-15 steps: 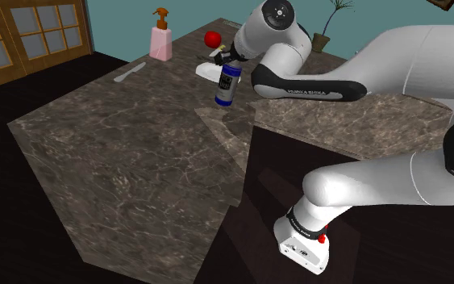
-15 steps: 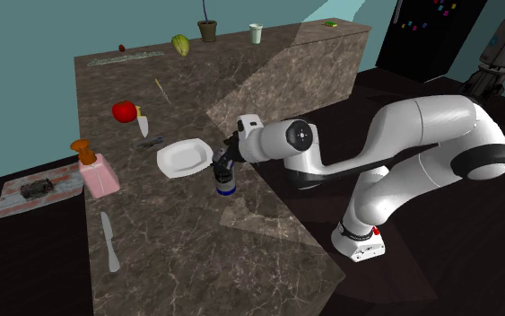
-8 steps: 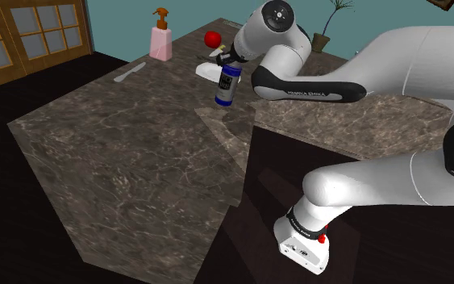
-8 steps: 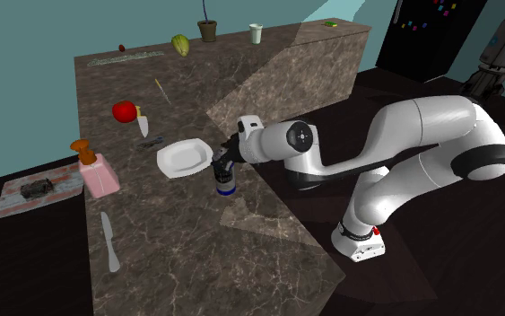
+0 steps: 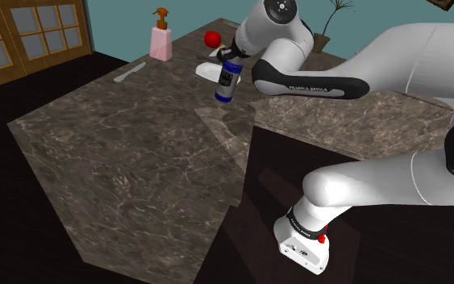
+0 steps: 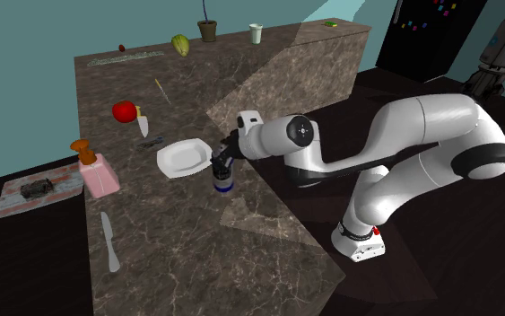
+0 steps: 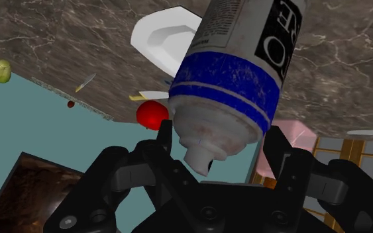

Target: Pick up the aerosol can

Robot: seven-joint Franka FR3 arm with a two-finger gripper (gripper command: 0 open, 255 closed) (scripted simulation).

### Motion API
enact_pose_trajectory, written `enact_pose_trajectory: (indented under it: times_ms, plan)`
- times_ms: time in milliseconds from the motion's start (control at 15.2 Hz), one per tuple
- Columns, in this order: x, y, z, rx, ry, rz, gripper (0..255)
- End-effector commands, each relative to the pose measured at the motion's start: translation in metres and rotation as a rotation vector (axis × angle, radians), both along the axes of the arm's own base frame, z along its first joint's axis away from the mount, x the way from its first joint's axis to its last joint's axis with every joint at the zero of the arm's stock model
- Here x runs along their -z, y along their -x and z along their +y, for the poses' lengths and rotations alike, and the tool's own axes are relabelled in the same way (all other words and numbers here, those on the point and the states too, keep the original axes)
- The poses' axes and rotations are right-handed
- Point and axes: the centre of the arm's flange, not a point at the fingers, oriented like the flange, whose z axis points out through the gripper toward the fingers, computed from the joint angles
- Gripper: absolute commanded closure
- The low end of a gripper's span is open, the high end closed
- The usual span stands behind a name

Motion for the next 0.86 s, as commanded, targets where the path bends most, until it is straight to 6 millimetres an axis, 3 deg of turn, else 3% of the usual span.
enact_pose_trajectory:
  times_ms: [0, 660, 792]
  plan:
    - [-0.011, 0.0, -0.001, 0.0, 0.0, -0.001, 255]
    - [-0.064, 0.0, -0.001, 0.0, 0.0, -0.001, 255]
    - [-0.065, 0.0, -0.001, 0.0, 0.0, -0.001, 255]
